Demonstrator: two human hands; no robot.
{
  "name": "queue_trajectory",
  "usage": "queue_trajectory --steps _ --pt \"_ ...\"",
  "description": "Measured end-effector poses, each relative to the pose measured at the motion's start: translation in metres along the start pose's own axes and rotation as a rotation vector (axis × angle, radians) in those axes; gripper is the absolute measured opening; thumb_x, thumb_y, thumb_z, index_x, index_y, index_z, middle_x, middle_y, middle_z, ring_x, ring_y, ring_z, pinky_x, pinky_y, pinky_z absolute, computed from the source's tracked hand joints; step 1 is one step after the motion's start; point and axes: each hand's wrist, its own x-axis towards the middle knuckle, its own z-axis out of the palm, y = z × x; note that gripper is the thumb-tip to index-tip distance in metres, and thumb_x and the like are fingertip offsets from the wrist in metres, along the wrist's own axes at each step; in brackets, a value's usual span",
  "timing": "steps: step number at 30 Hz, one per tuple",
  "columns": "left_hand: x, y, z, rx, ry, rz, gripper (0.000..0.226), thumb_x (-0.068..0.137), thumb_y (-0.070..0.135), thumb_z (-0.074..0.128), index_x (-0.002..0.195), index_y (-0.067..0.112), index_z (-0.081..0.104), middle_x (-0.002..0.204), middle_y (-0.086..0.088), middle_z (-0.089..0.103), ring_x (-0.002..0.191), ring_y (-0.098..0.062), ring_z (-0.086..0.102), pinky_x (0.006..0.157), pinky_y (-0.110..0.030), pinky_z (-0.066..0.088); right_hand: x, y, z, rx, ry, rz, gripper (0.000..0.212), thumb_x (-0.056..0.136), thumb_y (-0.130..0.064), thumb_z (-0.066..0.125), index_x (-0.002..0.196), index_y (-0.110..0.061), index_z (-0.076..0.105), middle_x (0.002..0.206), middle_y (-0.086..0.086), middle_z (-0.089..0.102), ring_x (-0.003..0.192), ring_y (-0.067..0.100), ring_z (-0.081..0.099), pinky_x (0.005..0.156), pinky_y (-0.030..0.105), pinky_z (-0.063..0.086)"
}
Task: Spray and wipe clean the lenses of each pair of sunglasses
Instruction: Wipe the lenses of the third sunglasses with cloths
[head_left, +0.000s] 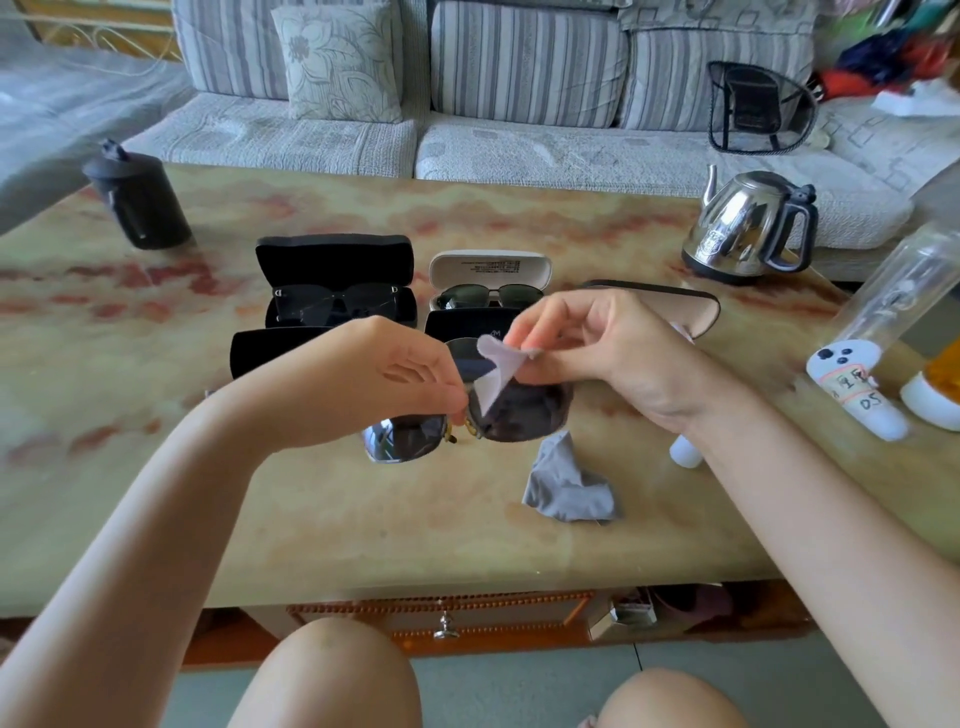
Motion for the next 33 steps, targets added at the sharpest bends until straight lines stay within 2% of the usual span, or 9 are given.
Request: queue_trajectory --steps 2,8,10,12,15,17,20,23,33 --pt "0.0 -0.002 0.0 0.021 -0.011 -0.015 0.009 0.085 0.025 0.068 0.078 0.027 0.074 0.078 0.012 0.073 0.075 0.0 0.068 0.074 -0.01 0.049 -0.007 0.0 -0.004 -0.02 -0.089 0.028 0.015 0.07 -0.005 0.076 0.071 -0.011 0.062 0.091 0.001 0.073 0.09 0.016 0.066 0.084 0.033 0.056" --pt "0.002 -0.001 0.003 0.026 0.021 -0.024 0.009 0.085 0.026 0.069 0.078 0.028 0.074 0.078 0.013 0.073 0.076 -0.001 0.069 0.076 -0.013 0.049 -0.019 0.002 -0.007 -0.063 -0.22 0.026 0.022 0.078 0.011 0.068 0.075 -0.009 0.061 0.116 0.007 0.071 0.105 0.02 0.068 0.08 0.024 0.054" --pt "0.002 -0.002 0.003 0.035 0.01 -0.017 0.007 0.085 0.025 0.069 0.081 0.026 0.074 0.079 0.013 0.073 0.076 0.0 0.068 0.076 -0.013 0.05 -0.022 0.004 -0.01 -0.042 -0.265 0.045 0.017 0.08 0.004 0.07 0.079 -0.012 0.065 0.122 0.004 0.069 0.096 0.014 0.069 0.079 0.024 0.054" --pt "0.001 -0.004 0.003 0.043 -0.004 -0.009 0.007 0.085 0.024 0.068 0.082 0.026 0.075 0.082 0.013 0.073 0.078 0.001 0.068 0.078 -0.016 0.051 -0.023 0.002 -0.01 0.022 -0.285 0.054 0.013 0.085 -0.023 0.072 0.089 -0.012 0.068 0.126 0.006 0.067 0.098 0.017 0.069 0.082 0.024 0.052" --pt "0.001 -0.003 0.005 0.027 -0.022 0.01 0.007 0.085 0.024 0.068 0.084 0.025 0.075 0.084 0.013 0.074 0.082 0.0 0.069 0.084 -0.018 0.052 -0.019 -0.003 -0.006 0.077 -0.154 0.145 0.052 0.087 -0.05 0.044 0.094 -0.003 0.066 0.113 0.008 0.072 0.086 0.015 0.069 0.066 0.013 0.048" --pt "0.001 -0.002 0.007 0.029 -0.021 0.024 0.008 0.086 0.023 0.068 0.081 0.025 0.074 0.082 0.014 0.074 0.081 0.002 0.068 0.08 -0.014 0.051 -0.014 -0.004 -0.001 -0.09 -0.092 0.147 0.042 0.087 -0.039 0.052 0.097 -0.001 0.067 0.092 0.003 0.076 0.065 0.002 0.065 0.056 0.008 0.044" --pt "0.002 0.001 0.008 0.056 -0.003 0.042 0.009 0.085 0.024 0.068 0.078 0.026 0.073 0.08 0.015 0.073 0.08 0.003 0.068 0.079 -0.015 0.051 -0.009 -0.007 0.006 -0.389 -0.135 0.146 0.037 0.069 -0.042 0.075 0.089 -0.011 0.071 0.083 0.004 0.075 0.071 0.007 0.067 0.068 0.021 0.052" --pt "0.001 0.003 0.008 0.067 0.01 0.052 0.011 0.086 0.023 0.068 0.076 0.026 0.072 0.079 0.015 0.073 0.08 0.003 0.067 0.08 -0.016 0.05 -0.009 -0.014 0.009 -0.548 -0.23 0.172 0.029 0.074 -0.038 0.079 0.081 -0.011 0.073 0.077 0.011 0.07 0.064 0.01 0.057 0.06 0.025 0.042" --pt "0.0 0.009 0.016 0.163 0.08 0.099 0.014 0.085 0.024 0.067 0.072 0.03 0.068 0.075 0.009 0.072 0.073 -0.01 0.067 0.074 -0.033 0.053 0.002 -0.024 0.02 -0.486 -0.28 0.298 0.017 0.073 -0.024 0.084 0.082 -0.011 0.077 0.084 0.01 0.075 0.074 0.014 0.064 0.073 0.034 0.048"
